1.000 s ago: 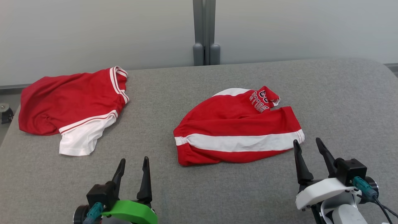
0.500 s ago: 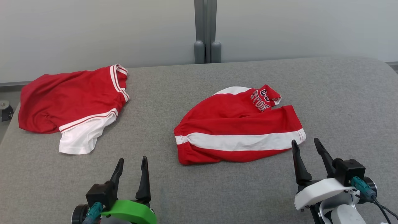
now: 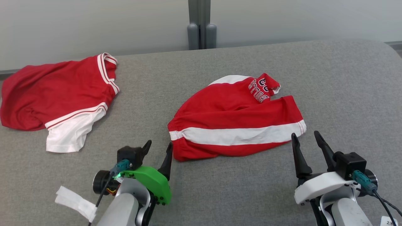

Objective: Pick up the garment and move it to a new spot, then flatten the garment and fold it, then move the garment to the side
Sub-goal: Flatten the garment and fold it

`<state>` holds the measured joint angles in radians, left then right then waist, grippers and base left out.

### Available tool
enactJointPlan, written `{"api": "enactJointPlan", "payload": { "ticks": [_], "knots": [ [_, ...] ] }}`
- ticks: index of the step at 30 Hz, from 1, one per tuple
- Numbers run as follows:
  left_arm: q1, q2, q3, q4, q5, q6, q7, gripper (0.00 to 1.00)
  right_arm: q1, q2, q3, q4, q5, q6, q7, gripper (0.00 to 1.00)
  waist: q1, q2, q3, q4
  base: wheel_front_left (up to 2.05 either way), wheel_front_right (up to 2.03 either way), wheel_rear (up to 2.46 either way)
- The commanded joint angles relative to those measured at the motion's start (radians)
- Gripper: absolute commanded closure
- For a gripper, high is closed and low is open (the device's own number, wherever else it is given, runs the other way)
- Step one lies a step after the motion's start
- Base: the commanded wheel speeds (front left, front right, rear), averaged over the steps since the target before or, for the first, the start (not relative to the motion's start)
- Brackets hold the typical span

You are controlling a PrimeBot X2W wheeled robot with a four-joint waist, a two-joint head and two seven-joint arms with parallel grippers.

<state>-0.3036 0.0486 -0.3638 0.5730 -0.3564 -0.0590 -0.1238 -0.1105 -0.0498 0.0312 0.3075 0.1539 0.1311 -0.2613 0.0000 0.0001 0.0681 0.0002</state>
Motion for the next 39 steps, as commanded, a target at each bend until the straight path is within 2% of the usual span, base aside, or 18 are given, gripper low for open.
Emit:
{"api": "enactJointPlan", "payload": {
  "ticks": [1, 7, 13, 14, 15, 16, 17, 18, 19, 20, 24, 28, 29, 30, 31, 39],
  "knots": [
    [-0.038, 0.004, -0.003, 0.025, -0.009, -0.003, 0.017, 0.0, -0.013, -0.002, 0.003, 0.004, 0.002, -0.001, -0.001, 0.0, 0.0, -0.0001, 0.027, -0.029, 0.0, 0.0, 0.0],
    [-0.126, 0.004, -0.006, 0.121, -0.054, 0.015, 0.065, 0.0, -0.022, -0.001, -0.002, 0.007, -0.001, -0.001, -0.002, 0.0, 0.0, -0.0001, 0.052, -0.067, 0.0, 0.0, 0.0],
    [-0.162, 0.004, -0.022, 0.161, -0.097, 0.007, 0.067, 0.0, -0.021, -0.001, -0.016, 0.01, -0.009, -0.001, -0.003, 0.0, 0.0, -0.0001, 0.06, -0.084, 0.0, 0.0, 0.0],
    [-0.166, 0.004, -0.026, 0.167, -0.104, 0.006, 0.063, 0.05, -0.021, -0.001, -0.017, 0.01, -0.009, -0.001, -0.003, 0.0, 0.0, -0.0001, 0.061, -0.086, 0.0, 0.0, 0.0],
    [-0.17, 0.004, -0.029, 0.171, -0.105, 0.006, 0.06, 0.18, -0.022, -0.001, -0.018, 0.011, -0.01, -0.001, -0.004, 0.0, 0.0, -0.0001, 0.061, -0.086, 0.0, 0.0, 0.0],
    [-0.175, 0.004, -0.032, 0.173, -0.109, 0.005, 0.055, 0.52, -0.023, -0.001, -0.02, 0.011, -0.01, -0.001, -0.004, 0.0, 0.0, -0.0001, 0.062, -0.087, 0.0, 0.0, 0.0],
    [-0.179, 0.004, -0.036, 0.178, -0.114, 0.005, 0.05, 0.69, -0.023, -0.001, -0.022, 0.012, -0.012, -0.001, -0.004, 0.0, 0.0, -0.0001, 0.063, -0.086, 0.0, 0.0, 0.0],
    [-0.181, 0.004, -0.04, 0.181, -0.117, 0.003, 0.048, 0.77, -0.024, -0.001, -0.023, 0.013, -0.012, -0.001, -0.004, 0.0, 0.0, -0.0001, 0.063, -0.085, 0.0, 0.0, 0.0],
    [-0.184, 0.004, -0.046, 0.185, -0.122, 0.001, 0.046, 0.94, -0.025, -0.001, -0.022, 0.017, -0.019, -0.001, -0.003, 0.0, 0.0, -0.0001, 0.064, -0.084, 0.0, 0.0, 0.0],
    [-0.187, 0.004, -0.051, 0.188, -0.125, 0.0, 0.044, 1.0, -0.028, -0.001, -0.021, 0.02, -0.024, -0.001, 0.002, 0.0, 0.0, -0.0001, 0.065, -0.082, 0.0, 0.0, 0.0],
    [-0.2, 0.004, -0.076, 0.2, -0.151, -0.002, 0.055, 1.0, -0.058, -0.016, -0.018, 0.039, -0.055, -0.001, 0.026, 0.0, 0.0, -0.0001, 0.071, -0.075, 0.0, 0.0, 0.0],
    [-0.211, 0.004, -0.104, 0.213, -0.175, -0.006, 0.07, 0.85, -0.107, -0.048, -0.005, 0.078, -0.069, -0.001, 0.047, 0.0, 0.0, -0.0001, 0.079, -0.067, 0.0, 0.0, 0.0],
    [-0.213, 0.004, -0.111, 0.217, -0.18, -0.007, 0.071, 0.85, -0.124, -0.058, 0.0, 0.092, -0.069, -0.001, 0.053, 0.0, 0.0, -0.0001, 0.081, -0.065, 0.0, 0.0, 0.0],
    [-0.215, 0.004, -0.117, 0.219, -0.183, -0.008, 0.071, 0.91, -0.137, -0.065, 0.004, 0.105, -0.064, -0.001, 0.057, 0.0, 0.0, -0.0001, 0.082, -0.063, 0.0, 0.0, 0.0],
    [-0.219, 0.004, -0.122, 0.222, -0.187, -0.007, 0.068, 1.0, -0.153, -0.074, 0.009, 0.124, -0.057, -0.001, 0.061, 0.0, 0.0, -0.0001, 0.085, -0.061, 0.0, 0.0, 0.0],
    [-0.24, 0.004, -0.163, 0.227, -0.219, 0.01, 0.033, 1.0, -0.276, -0.148, 0.081, 0.306, -0.028, -0.001, 0.089, 0.0, 0.0, -0.0001, 0.103, -0.035, 0.0, 0.0, 0.0]
  ]
}}
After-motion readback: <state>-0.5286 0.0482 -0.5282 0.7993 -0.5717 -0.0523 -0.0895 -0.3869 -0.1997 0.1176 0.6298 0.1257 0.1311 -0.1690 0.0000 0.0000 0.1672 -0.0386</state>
